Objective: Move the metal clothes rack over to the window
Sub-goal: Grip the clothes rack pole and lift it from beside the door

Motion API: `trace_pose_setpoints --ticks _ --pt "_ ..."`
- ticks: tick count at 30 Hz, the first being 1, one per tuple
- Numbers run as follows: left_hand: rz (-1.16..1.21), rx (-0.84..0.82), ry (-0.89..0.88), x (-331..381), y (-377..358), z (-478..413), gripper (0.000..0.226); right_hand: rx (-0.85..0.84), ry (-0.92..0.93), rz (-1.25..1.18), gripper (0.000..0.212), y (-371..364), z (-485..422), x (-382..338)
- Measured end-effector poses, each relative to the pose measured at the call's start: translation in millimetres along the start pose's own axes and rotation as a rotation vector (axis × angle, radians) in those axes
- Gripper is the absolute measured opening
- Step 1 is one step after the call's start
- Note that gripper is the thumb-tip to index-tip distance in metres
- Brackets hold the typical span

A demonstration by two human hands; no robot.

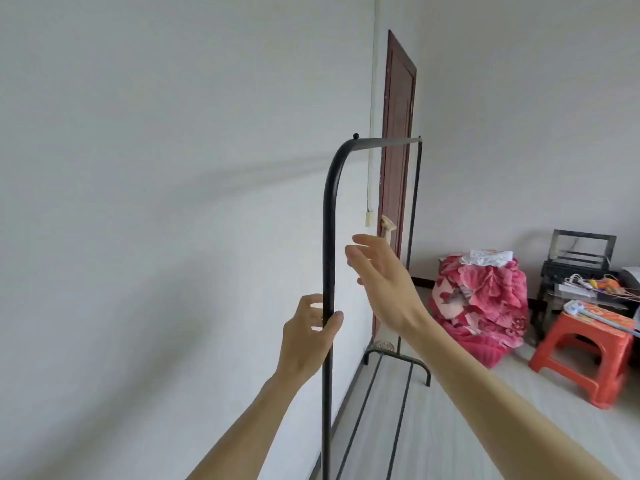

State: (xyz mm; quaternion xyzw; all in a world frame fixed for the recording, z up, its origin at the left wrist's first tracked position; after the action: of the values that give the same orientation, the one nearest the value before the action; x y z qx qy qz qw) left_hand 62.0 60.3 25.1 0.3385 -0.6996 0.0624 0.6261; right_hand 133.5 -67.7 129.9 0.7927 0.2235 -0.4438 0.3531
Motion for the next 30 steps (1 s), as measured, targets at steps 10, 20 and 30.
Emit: trace_pose_setpoints --ticks 10,20,30 --pt "0.204 -0.357 0.070 -29 -42 -41 0.050 0.125 -0.032 -0.365 0.022 -15 -90 -51" --pt "0.289 -0.238 -0.080 -21 -50 -31 0.060 0.191 -0.104 -0.446 0.052 -9 -90 -42" --pt "0.247 -0.282 -0.182 7 -86 -14 0.062 0.567 -0.034 -0.185 0.040 40 -41 -53"
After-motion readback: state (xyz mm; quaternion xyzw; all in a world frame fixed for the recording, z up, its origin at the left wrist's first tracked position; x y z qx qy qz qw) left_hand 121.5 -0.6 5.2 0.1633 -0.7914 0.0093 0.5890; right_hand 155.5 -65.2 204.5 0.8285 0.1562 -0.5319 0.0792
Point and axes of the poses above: each hand's wrist, its own z-axis away from the middle knuckle, its own y-axis out of the back of the hand, x = y × z, the point moved 9 cm from there along -z, towards the middle knuckle, and after that the axes turned 13 degrees about -x, right-handed, at the moved point
